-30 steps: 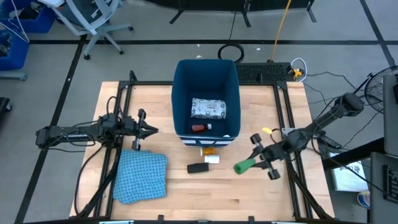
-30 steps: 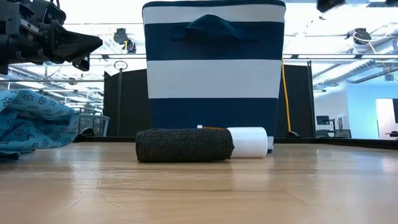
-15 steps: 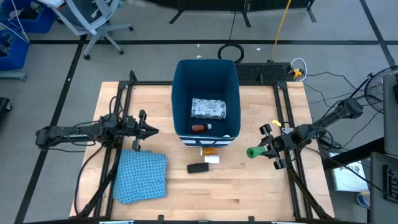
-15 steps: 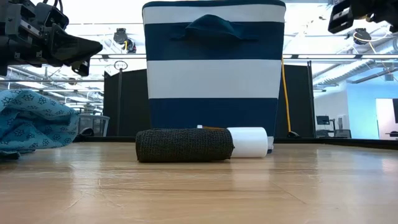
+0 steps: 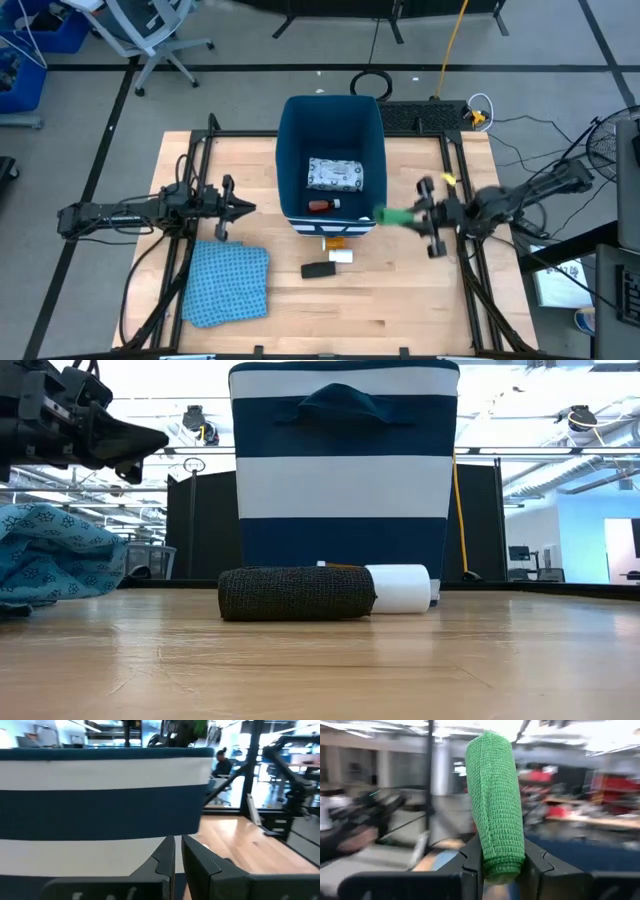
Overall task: Pick & place medical supplies in basket/bin
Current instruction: Put the green bandage into the blue bin
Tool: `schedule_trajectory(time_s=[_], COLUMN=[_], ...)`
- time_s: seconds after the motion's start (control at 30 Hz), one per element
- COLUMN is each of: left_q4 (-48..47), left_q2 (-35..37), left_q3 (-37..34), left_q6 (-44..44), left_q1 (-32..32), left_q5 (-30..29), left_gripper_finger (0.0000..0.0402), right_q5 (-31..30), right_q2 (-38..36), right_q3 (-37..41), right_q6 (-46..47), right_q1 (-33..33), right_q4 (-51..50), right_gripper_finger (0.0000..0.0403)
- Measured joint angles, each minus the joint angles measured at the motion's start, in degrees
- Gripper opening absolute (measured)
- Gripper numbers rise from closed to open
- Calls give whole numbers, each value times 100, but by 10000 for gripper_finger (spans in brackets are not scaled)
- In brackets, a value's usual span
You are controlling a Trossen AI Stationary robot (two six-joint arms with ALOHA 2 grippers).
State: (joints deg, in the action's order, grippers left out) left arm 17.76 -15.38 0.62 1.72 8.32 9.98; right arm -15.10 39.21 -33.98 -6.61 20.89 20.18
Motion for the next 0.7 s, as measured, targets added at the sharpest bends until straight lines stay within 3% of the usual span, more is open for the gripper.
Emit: schedule_trajectory(time_s=[0.17, 0.4, 0.53, 0.7], left_q4=[7, -7, -256, -628], left_q2=[0, 0, 0, 0], left_q3=[0, 0, 0, 0], left_q6=[-7, -157, -155, -194], left_q1=[0, 2, 2, 0], left_q5=[-264, -563, -555, -557], left_gripper_finger=[37, 37, 37, 37], right_q5=[-82, 1215, 1232, 1161], right_q2=[1219, 3349, 4415, 5401], right_q3=[-2581, -5406, -6316, -6460], right_q6=[-270, -319, -750, -1377], right_q1=[-1048, -2855, -3443, -3664], right_q4=[-2176, -4746, -5565, -5706], right_gripper_finger=[65, 64, 64, 64])
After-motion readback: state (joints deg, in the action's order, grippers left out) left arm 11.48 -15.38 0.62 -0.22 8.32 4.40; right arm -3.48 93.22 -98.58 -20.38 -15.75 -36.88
